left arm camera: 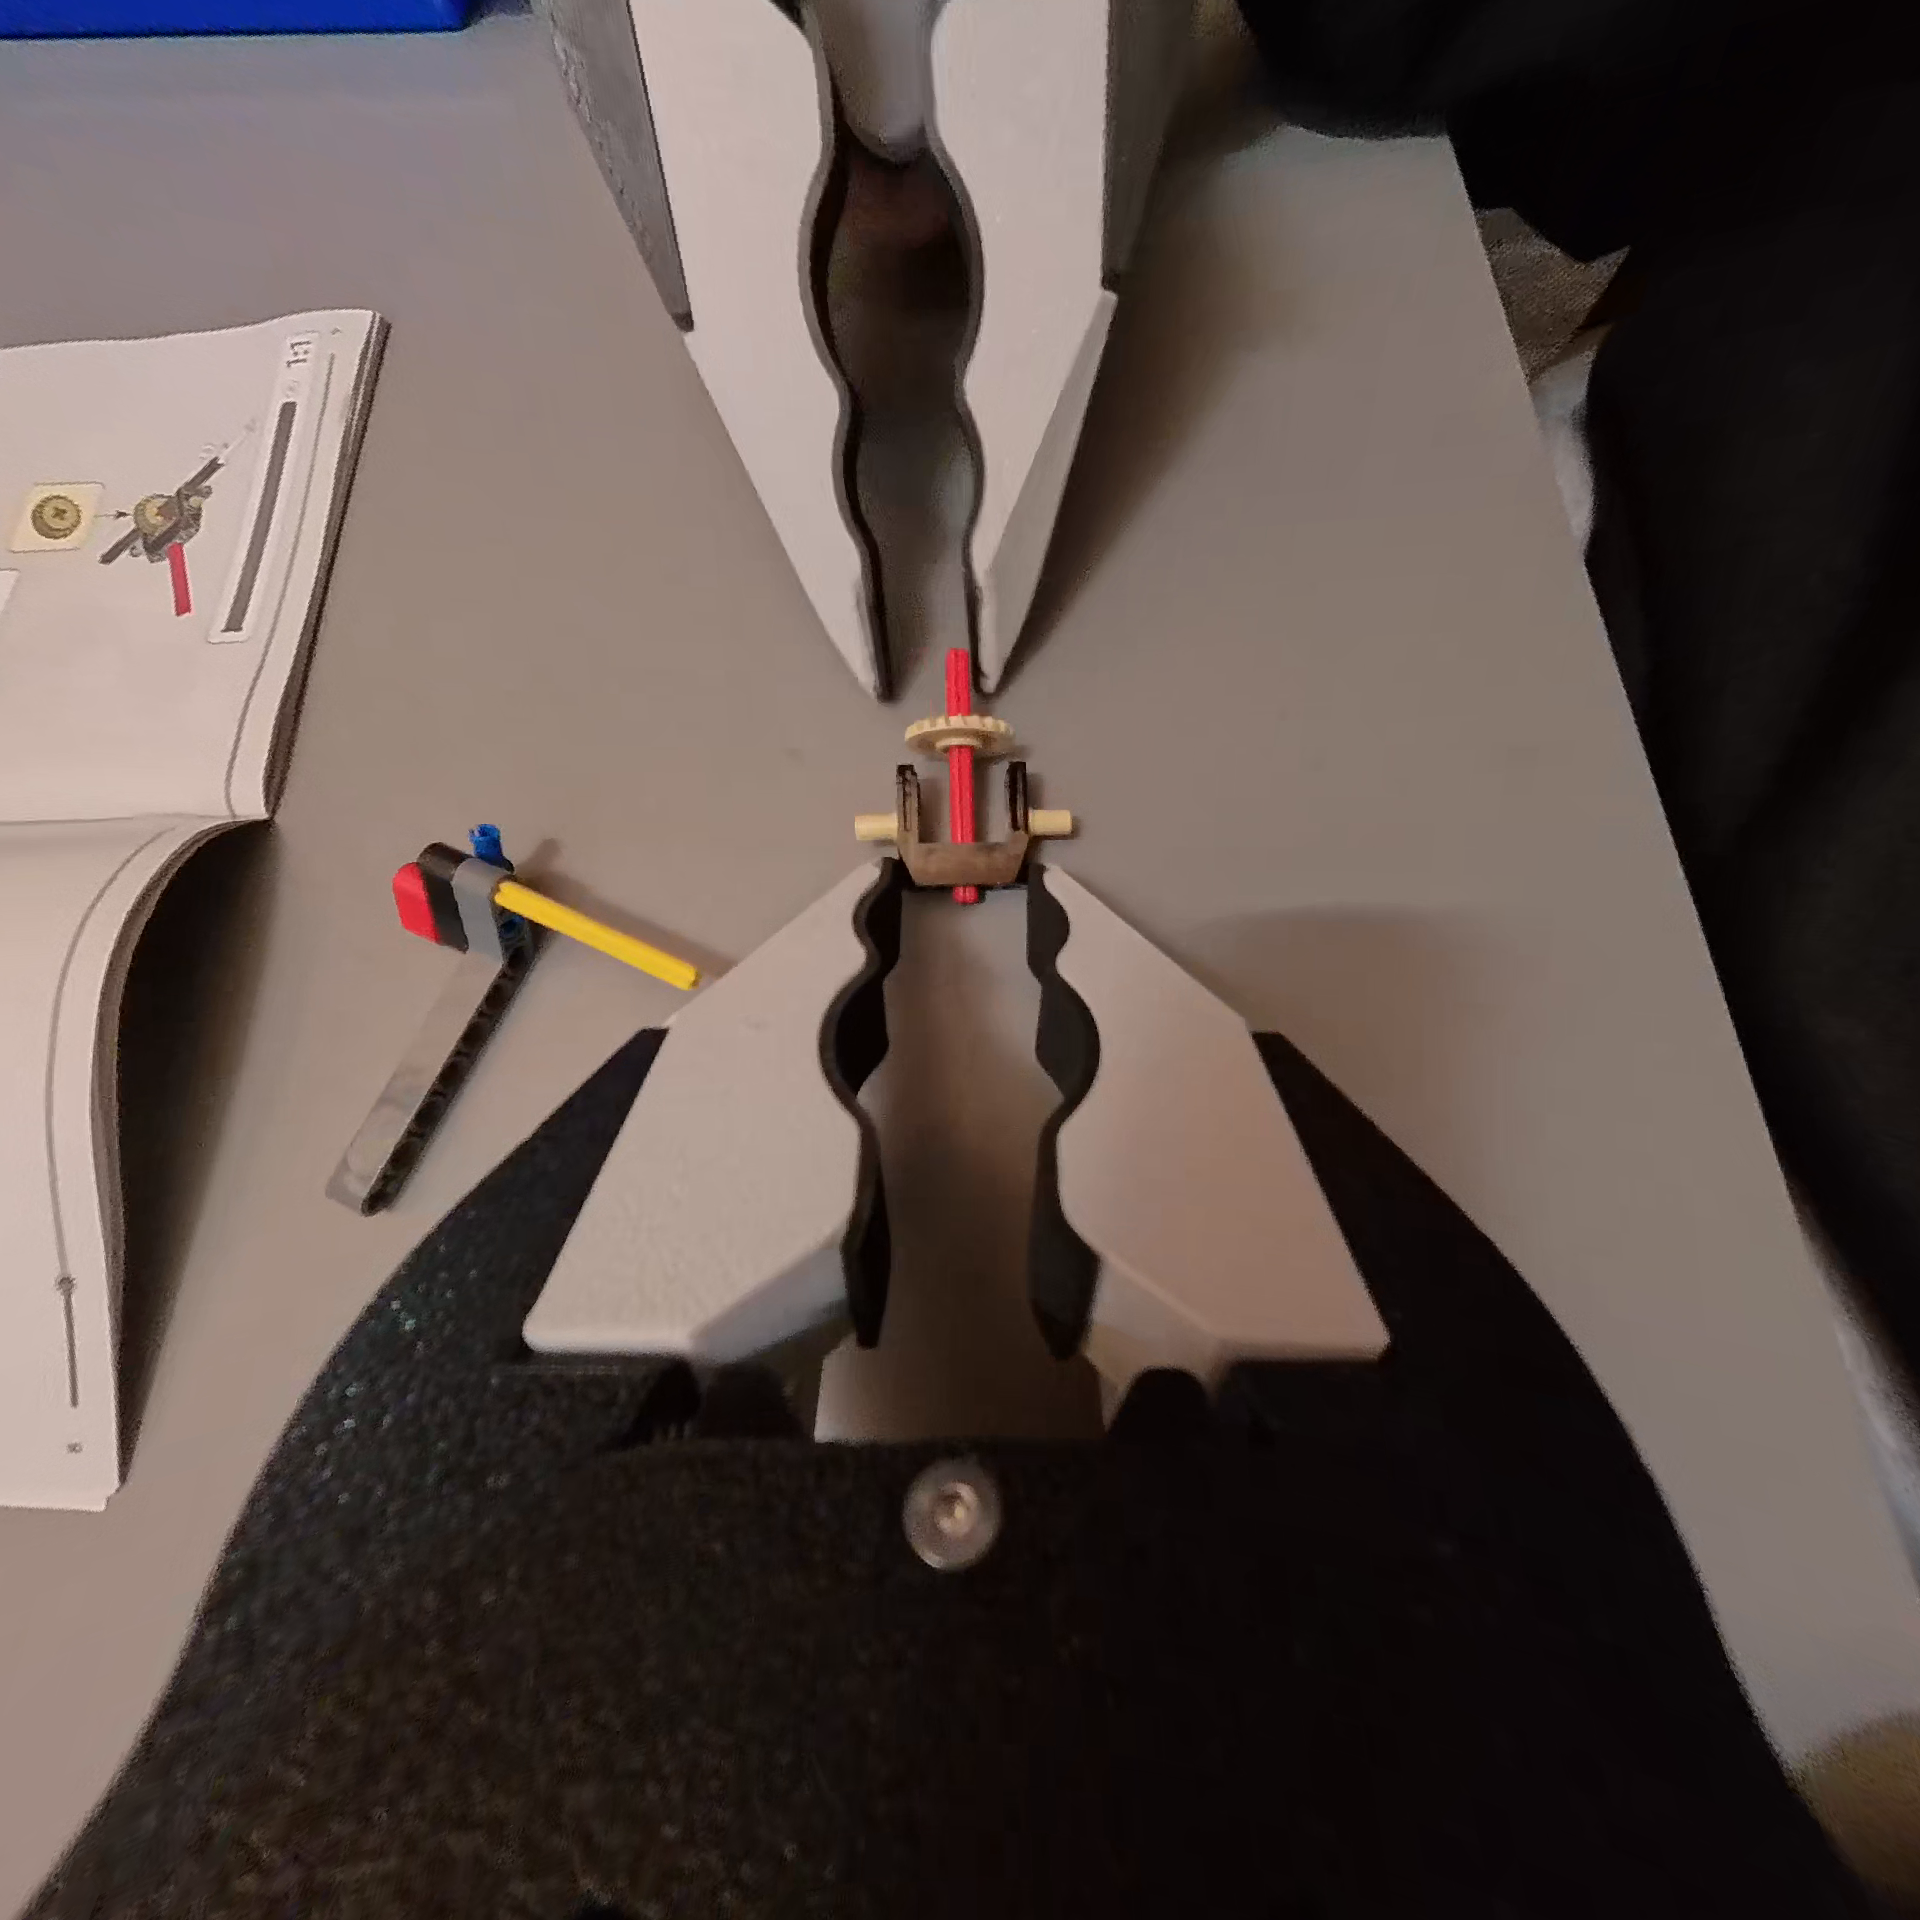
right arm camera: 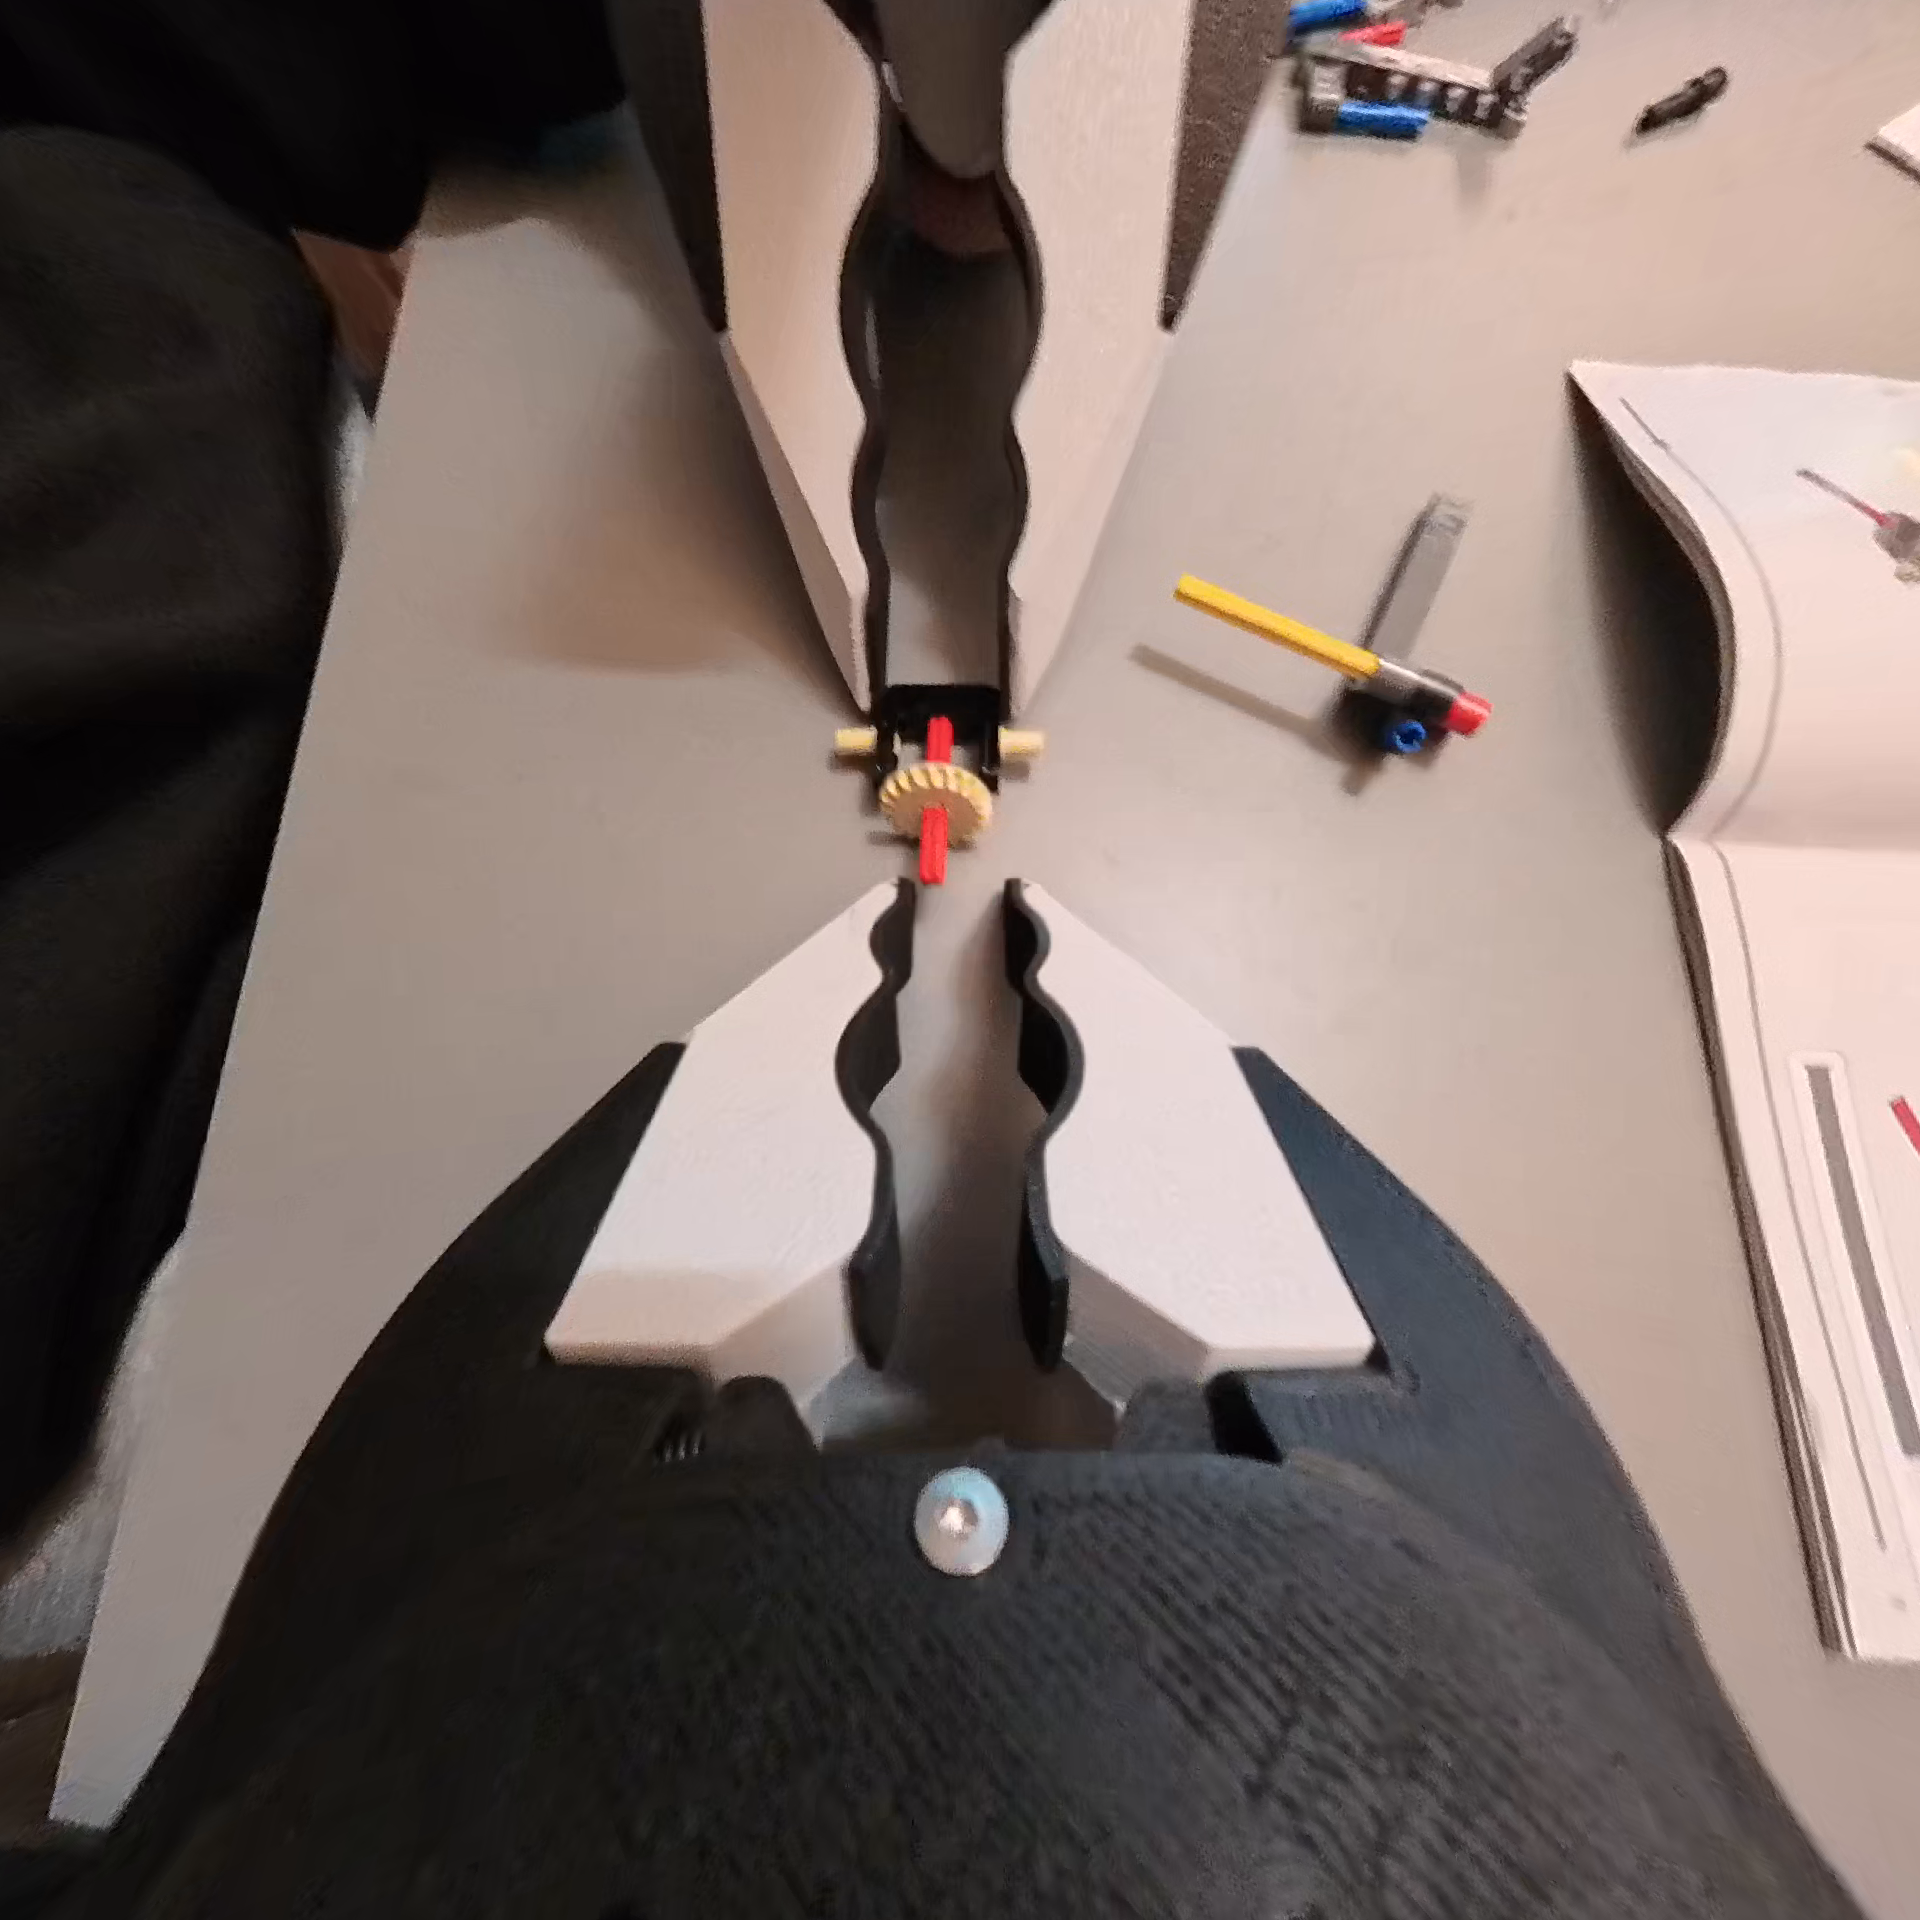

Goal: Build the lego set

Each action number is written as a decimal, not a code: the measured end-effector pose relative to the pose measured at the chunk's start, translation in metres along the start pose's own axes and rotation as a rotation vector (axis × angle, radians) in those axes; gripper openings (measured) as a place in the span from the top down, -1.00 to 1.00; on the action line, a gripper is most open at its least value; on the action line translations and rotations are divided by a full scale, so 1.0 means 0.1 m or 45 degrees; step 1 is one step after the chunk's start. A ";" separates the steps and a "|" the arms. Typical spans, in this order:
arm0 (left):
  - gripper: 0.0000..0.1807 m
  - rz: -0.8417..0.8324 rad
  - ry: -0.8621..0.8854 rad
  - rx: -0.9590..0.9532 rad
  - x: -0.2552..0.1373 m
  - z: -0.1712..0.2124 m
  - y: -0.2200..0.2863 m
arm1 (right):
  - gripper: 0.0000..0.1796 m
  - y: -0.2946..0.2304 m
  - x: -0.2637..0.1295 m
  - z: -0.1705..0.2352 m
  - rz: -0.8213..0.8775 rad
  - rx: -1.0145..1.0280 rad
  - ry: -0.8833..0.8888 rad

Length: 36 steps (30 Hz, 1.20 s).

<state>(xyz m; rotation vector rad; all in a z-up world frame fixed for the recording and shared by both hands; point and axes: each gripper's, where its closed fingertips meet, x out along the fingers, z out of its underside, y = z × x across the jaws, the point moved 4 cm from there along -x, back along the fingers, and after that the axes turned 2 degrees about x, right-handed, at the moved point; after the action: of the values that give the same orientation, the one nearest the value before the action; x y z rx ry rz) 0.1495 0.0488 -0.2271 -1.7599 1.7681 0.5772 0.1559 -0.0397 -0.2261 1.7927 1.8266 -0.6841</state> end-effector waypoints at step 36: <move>0.76 -0.066 0.015 0.001 -0.06 0.02 -0.06 | 1.00 0.01 -0.04 -0.12 0.000 -0.055 0.116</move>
<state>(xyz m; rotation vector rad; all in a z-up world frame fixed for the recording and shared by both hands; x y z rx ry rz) 0.1556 0.0541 -0.2245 -1.8065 1.7245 0.5455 0.1573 -0.0350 -0.2143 1.8231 1.8853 -0.5665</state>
